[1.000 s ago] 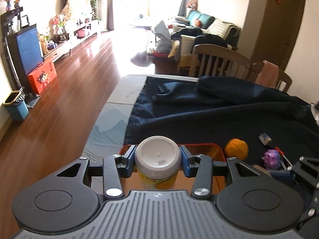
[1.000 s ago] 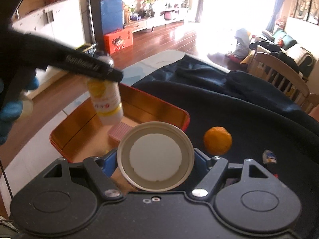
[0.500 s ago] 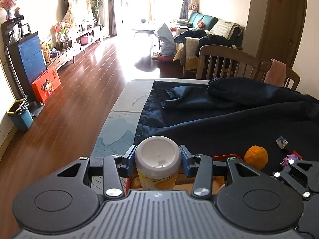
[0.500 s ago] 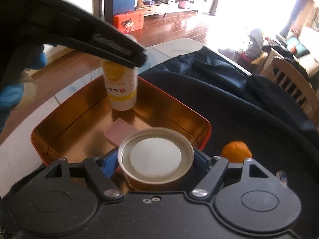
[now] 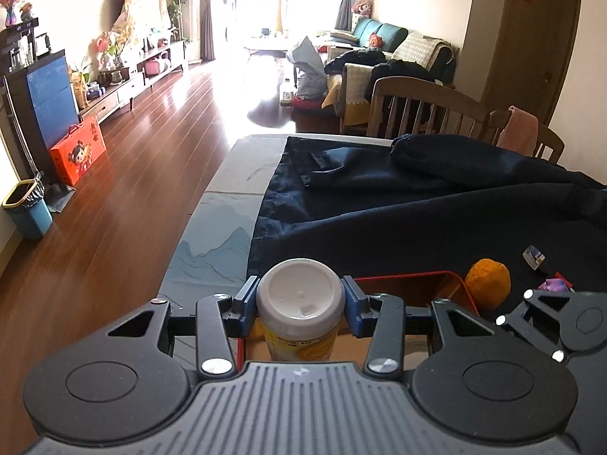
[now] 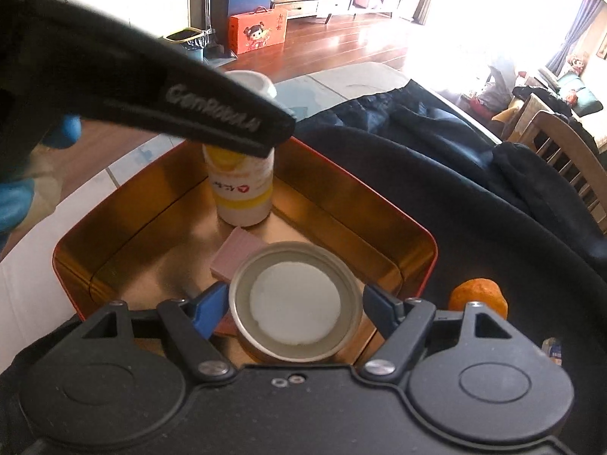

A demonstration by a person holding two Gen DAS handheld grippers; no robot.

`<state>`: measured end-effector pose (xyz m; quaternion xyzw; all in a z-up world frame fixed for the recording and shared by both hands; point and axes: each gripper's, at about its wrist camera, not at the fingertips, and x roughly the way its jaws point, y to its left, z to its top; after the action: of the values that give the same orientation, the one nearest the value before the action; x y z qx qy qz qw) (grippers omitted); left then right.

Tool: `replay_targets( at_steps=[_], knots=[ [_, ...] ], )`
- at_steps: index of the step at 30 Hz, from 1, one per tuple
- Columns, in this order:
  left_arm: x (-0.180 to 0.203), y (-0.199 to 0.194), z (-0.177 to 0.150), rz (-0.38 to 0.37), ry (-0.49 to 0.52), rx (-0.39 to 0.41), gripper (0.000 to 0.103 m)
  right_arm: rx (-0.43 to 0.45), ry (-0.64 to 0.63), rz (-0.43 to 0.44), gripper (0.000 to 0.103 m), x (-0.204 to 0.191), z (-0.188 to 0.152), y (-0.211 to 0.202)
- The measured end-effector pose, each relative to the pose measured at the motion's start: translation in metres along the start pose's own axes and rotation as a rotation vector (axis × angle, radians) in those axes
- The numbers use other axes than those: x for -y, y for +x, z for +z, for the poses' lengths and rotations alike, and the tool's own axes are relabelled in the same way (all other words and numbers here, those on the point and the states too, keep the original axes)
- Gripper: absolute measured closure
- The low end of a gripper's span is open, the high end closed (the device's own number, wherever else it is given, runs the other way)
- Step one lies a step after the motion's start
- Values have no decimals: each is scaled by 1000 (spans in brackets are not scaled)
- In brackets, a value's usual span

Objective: Organize rigid objects
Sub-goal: 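Carry the bottle into the tin with the left tool while the right tool places the lid there, then withdraw both tools from the tin and move the left tool toward the orange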

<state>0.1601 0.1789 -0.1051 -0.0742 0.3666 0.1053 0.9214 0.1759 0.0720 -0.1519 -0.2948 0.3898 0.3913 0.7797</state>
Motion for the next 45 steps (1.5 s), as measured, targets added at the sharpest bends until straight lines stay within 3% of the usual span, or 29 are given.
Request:
replay_targets(
  at_steps=[11, 17, 23, 41, 45],
  knots=[
    [7, -25, -24, -48, 62, -21, 58, 92, -42, -7, 23, -3, -18, -30],
    [10, -22, -40, -60, 58, -129, 58, 128, 2, 12, 22, 4, -30, -51],
    [13, -17, -51, -51, 65, -174, 58, 149, 66, 24, 18, 10, -42, -69],
    [55, -61, -54, -125, 86, -107, 58, 220, 326, -50, 11, 51, -111, -136],
    [71, -71, -52, -149, 99, -87, 53, 243, 372, -72, 9, 60, -127, -148]
  ],
)
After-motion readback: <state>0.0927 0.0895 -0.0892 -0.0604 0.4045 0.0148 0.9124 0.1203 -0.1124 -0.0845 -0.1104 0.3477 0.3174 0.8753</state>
